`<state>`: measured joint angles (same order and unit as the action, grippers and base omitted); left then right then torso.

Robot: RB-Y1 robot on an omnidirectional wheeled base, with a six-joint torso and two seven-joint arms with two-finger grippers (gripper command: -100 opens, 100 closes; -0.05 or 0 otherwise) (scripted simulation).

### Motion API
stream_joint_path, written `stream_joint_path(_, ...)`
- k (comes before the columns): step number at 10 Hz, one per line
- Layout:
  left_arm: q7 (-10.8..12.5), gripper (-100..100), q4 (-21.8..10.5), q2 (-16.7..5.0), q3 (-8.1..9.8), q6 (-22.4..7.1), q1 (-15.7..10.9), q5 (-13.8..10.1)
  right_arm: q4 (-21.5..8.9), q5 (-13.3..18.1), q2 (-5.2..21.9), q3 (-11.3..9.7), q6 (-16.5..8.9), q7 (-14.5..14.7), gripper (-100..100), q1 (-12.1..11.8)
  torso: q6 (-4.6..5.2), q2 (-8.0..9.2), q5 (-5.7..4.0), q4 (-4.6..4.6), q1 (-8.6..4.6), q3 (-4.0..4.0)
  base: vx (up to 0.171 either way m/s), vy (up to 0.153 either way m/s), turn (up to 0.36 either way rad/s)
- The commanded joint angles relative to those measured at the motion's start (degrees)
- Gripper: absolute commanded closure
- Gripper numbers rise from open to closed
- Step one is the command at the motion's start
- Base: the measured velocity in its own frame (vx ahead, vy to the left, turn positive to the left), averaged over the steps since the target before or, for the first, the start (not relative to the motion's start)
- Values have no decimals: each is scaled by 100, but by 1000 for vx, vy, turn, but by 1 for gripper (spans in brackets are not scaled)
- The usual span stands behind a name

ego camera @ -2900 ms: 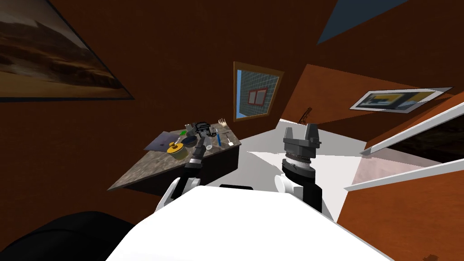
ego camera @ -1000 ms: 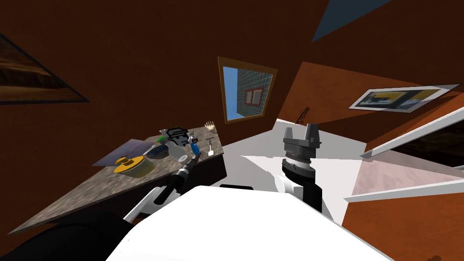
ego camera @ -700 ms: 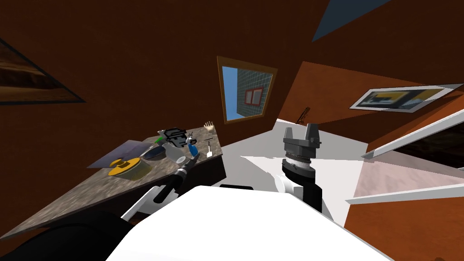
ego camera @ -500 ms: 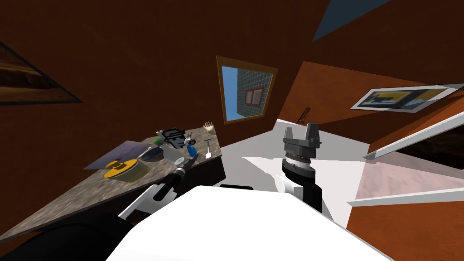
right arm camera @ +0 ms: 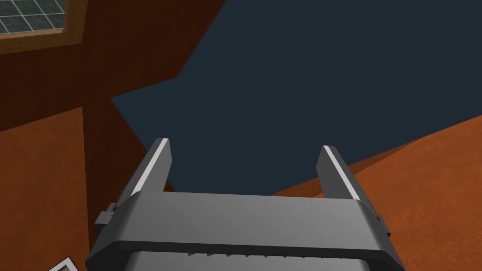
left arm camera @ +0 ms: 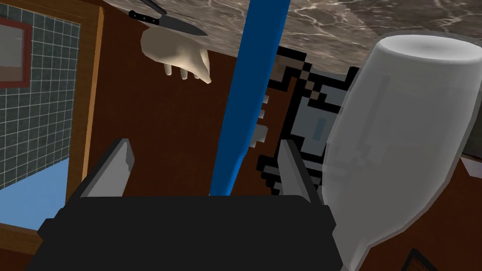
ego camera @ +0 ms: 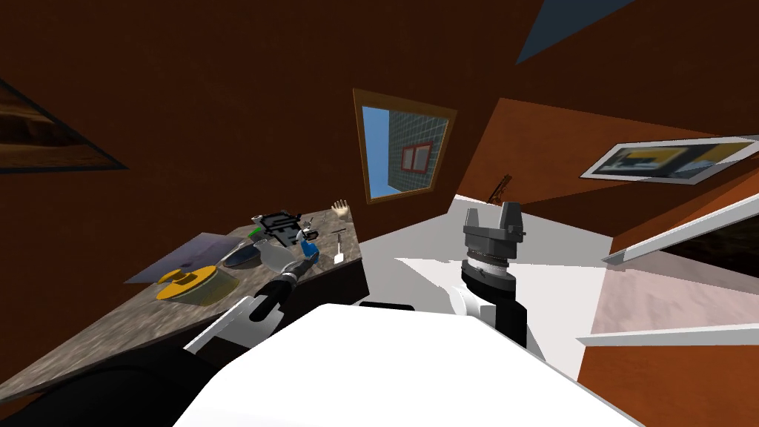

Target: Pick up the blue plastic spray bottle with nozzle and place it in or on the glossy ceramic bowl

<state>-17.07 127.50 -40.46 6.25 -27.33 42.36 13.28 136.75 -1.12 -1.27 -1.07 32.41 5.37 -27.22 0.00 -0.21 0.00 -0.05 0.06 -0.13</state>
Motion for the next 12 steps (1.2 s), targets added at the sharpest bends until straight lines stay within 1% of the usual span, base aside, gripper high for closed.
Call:
stream_joint_path(1,-37,-100,31,-168,55,-246,-10,31,0,0,0,0,0,0,0,0,0,0,0,0,0,0,55,0,8)
stream_joint_path(5,-121,-100,51,-484,145,-679,-51,119,0,0,0,0,0,0,0,0,0,2,0,0,-3,1,53,-3,5)
stream_joint_path(6,-153,-100,57,-597,175,-830,-65,150,0,0,0,0,0,0,0,0,0,4,0,1,-4,2,58,-18,-1)
stream_joint_path(7,-165,-100,58,-638,186,-884,-69,161,0,0,0,0,0,0,0,0,0,2,-1,0,-7,1,59,-19,0)
stream_joint_path(8,-150,-100,33,-608,176,-815,-79,145,0,0,0,0,0,0,0,0,0,1,-1,0,-9,1,25,-7,1)
stream_joint_path(9,-155,0,35,-613,178,-836,-80,147,0,0,0,0,0,0,0,0,0,11,-1,2,-6,6,0,0,0)
stream_joint_path(10,-155,-100,-135,-573,169,-762,-167,164,0,0,0,0,0,0,0,1,0,19,0,4,-4,11,50,16,-55)
stream_joint_path(11,-154,-100,-54,-591,174,-802,-124,156,0,0,0,0,0,0,0,0,1,8,2,2,3,5,31,12,-16)
stream_joint_path(12,-154,100,-67,-589,174,-791,-130,157,0,0,0,0,0,0,0,0,-1,12,2,2,2,7,0,0,0)
